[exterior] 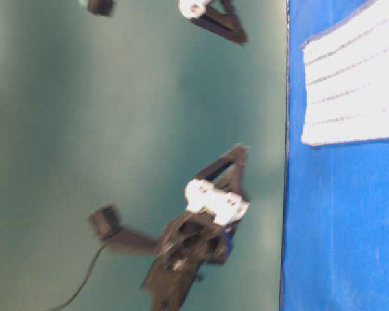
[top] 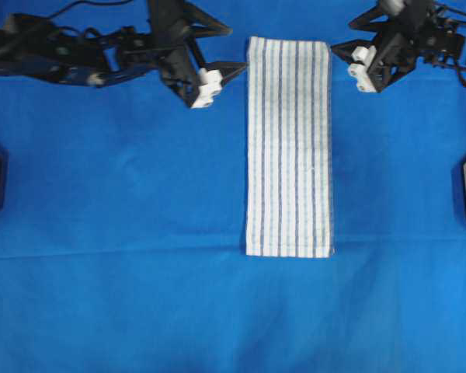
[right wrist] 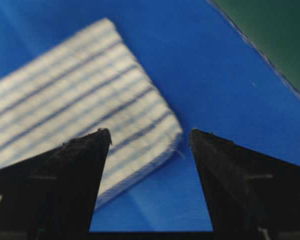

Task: Fold the blue towel.
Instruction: 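Grasp the strip's far end corners with both grippers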

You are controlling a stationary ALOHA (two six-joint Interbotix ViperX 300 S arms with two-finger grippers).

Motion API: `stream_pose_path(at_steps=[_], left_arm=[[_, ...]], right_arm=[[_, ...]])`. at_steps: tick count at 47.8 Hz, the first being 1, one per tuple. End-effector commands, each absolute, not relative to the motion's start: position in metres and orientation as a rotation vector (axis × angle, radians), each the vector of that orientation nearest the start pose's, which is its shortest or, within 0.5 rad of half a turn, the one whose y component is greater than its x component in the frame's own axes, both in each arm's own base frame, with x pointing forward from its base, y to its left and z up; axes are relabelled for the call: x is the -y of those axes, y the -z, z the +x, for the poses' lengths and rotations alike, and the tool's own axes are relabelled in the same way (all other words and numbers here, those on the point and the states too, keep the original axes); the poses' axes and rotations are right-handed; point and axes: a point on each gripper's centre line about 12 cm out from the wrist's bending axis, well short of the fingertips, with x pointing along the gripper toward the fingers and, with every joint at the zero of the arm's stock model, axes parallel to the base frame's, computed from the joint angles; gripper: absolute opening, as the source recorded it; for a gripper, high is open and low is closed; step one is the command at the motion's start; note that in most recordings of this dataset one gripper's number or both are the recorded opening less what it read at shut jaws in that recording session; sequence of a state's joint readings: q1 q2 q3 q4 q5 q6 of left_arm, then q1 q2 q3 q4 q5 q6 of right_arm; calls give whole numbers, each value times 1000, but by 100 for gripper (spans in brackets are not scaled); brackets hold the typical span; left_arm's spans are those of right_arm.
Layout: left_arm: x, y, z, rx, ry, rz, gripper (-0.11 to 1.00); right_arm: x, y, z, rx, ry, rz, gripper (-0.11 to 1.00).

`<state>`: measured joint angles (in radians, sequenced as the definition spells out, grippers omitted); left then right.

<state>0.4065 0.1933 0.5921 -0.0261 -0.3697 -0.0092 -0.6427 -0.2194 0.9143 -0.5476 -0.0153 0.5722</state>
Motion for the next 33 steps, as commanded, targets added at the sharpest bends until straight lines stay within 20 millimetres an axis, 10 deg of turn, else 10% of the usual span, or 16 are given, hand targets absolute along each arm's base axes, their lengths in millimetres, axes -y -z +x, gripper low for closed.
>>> stream_pose_path(at_steps=[1,33], left_arm=[[-190,-150,412,-382,-438,-111,92],[-215,-90,439,-485,-459,-137,88]], right_arm=[[204,-156,260,-671,634,256,66],[233,-97,269,-769,639,321,62]])
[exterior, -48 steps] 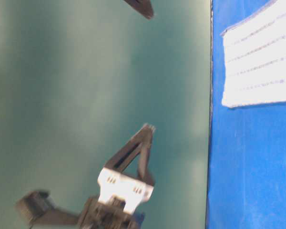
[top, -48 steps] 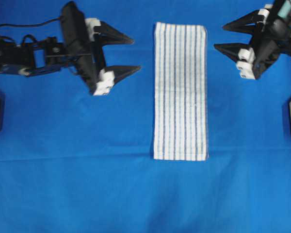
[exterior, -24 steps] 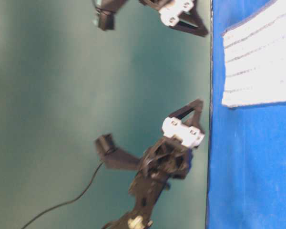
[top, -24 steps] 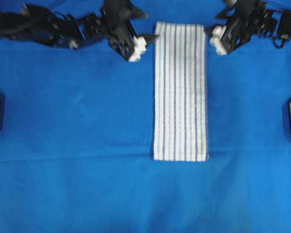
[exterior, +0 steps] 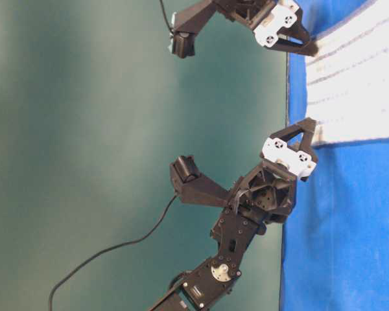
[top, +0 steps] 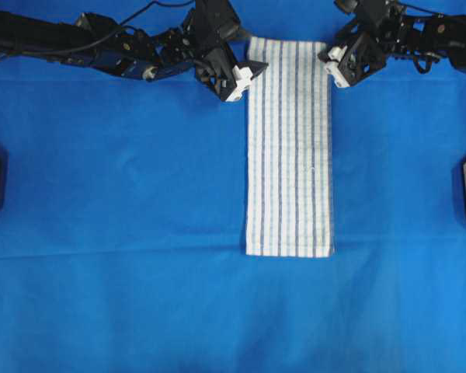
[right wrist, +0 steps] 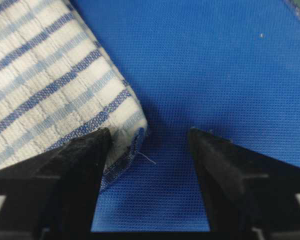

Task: Fold the blue towel.
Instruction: 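Grasp the strip's far end corners with both grippers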

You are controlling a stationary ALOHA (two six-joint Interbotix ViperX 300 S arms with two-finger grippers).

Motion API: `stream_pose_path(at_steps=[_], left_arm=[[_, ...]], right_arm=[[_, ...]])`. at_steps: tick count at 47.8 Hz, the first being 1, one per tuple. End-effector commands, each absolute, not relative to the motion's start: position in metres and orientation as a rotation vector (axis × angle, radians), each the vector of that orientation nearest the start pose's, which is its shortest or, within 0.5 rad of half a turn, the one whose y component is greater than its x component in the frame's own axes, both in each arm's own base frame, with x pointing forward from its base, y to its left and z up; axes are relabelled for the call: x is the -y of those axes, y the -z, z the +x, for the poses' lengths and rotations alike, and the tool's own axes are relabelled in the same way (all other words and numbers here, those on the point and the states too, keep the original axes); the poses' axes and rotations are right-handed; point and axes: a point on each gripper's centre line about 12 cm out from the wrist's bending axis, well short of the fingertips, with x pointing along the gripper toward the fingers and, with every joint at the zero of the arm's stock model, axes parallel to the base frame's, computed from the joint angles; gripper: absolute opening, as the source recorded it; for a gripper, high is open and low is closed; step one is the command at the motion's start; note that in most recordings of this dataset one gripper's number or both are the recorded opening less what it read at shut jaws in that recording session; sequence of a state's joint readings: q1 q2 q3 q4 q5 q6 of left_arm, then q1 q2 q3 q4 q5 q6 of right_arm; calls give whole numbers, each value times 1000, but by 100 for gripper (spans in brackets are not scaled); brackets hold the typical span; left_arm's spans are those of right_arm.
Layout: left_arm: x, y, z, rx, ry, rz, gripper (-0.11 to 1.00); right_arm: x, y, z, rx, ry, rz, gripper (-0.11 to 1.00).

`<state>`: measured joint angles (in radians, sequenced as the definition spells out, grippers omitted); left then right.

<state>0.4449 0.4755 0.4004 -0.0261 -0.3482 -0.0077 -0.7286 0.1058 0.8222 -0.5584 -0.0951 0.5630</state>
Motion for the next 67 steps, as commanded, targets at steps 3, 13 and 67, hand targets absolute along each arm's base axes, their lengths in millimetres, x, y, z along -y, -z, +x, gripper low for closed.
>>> stream_pose_path(at_steps=[3,13,67], left_arm=[[-217,-88,438,-504,-462,-143,82],[-216,-80,437,-542,-455,-137,26],[-204,-130,437,-475,-421,-45,1]], right_arm=[[233,-94,270,-770,633,323,54],[232,-85,275,-741,605,339,7],[215,-132,271,-665,612,299,7]])
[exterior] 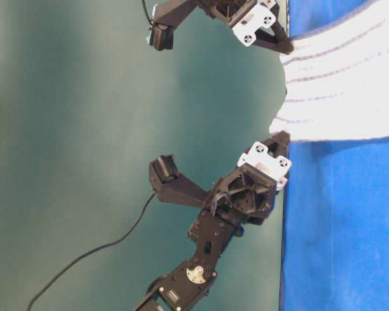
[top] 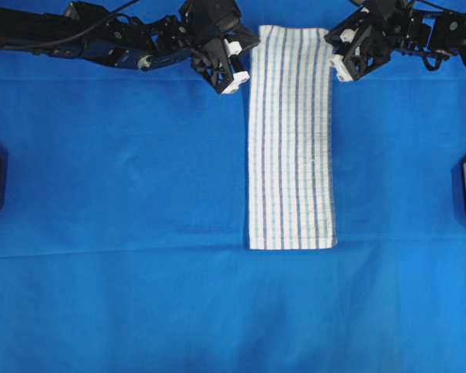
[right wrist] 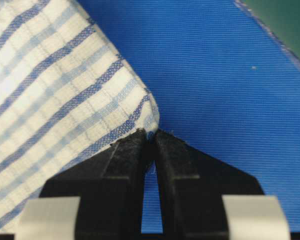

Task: Fold the blue towel.
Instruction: 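Grasp the strip's far end corners with both grippers, then fold the far end toward the near end with both grippers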

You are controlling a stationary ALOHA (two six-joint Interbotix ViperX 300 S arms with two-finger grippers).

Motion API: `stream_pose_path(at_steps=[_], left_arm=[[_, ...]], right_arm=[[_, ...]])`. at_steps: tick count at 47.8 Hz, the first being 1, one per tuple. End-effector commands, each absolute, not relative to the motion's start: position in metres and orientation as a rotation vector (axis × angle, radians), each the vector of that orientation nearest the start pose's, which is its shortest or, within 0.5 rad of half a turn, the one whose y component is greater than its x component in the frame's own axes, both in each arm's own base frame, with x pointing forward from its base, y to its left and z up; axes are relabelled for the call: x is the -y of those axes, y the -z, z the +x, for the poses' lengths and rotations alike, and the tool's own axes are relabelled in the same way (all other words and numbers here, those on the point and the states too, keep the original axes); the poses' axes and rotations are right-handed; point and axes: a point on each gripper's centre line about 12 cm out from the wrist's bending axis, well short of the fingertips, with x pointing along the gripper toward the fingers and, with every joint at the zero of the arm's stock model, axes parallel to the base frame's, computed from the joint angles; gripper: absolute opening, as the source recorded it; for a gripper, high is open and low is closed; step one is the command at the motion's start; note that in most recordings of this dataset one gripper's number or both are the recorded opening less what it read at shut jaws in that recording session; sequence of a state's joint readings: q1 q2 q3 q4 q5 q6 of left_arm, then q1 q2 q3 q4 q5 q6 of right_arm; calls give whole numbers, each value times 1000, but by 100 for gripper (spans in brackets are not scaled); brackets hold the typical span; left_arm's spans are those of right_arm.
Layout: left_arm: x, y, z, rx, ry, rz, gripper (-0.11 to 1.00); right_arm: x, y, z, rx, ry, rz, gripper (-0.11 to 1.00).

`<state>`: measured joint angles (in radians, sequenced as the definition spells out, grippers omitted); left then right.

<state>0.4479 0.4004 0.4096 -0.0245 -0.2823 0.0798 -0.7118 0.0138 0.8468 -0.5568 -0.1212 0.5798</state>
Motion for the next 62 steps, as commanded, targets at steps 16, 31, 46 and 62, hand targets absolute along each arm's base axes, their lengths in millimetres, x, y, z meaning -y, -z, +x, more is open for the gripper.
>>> stream_pose_path(at_steps=[16,31,46,62], left_arm=[[-154,-148,427,-466,-331,-20,1],[-84,-154,430,-465,-173,43,1],[-20,-145,428,-499,-27,80,1],[26,-138,423,-516,75,94,1]], right_arm=[[164,-151,275,-673,520,254,7],[94,-162,267,-668,361,224,7],[36,-154,268,-730,194,196,7],[-3,-147,273,-776,78,182,7]])
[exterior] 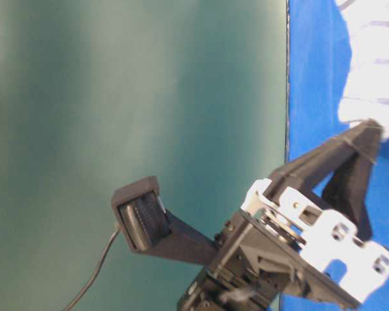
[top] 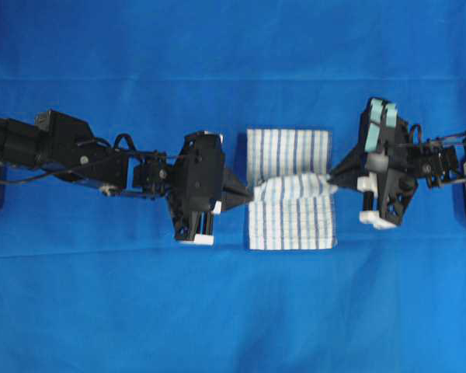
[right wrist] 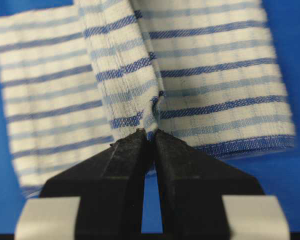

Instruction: Fold the blue towel.

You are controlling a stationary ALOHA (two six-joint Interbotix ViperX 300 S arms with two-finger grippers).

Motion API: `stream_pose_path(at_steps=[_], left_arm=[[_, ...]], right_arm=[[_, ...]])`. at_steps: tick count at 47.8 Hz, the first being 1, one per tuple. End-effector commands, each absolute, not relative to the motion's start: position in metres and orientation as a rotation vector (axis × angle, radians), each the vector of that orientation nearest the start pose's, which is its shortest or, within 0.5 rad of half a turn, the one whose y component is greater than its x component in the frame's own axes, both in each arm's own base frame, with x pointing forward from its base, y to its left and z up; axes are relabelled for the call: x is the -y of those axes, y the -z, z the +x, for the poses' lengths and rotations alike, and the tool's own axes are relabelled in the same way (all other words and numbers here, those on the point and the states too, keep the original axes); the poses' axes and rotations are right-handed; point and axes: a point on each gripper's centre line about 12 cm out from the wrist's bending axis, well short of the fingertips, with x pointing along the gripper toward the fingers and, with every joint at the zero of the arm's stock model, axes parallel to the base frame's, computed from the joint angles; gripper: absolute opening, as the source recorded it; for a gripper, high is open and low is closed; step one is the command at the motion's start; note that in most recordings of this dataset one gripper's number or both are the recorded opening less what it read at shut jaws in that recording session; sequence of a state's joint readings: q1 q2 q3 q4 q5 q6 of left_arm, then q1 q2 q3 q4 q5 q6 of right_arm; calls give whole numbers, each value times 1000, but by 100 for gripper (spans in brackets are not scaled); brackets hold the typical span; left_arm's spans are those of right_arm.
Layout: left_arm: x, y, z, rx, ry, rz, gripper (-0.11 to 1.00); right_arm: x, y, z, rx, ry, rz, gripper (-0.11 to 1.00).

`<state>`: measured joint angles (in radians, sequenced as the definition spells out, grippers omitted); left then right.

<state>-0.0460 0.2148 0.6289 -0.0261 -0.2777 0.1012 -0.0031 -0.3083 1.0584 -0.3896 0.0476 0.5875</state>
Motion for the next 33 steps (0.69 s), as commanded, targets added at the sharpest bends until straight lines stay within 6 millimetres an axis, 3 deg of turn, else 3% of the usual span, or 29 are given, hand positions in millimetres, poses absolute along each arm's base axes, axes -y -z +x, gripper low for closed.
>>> stream_pose_path(at_steps=[1,33], left_arm=[[27,-138,423,-514,78,95,1],[34,-125,428,-537,92,94,1]], right_arm=[[-5,-147,274,-777,75,184,7],[-21,-139,281,-822,41,182,7]])
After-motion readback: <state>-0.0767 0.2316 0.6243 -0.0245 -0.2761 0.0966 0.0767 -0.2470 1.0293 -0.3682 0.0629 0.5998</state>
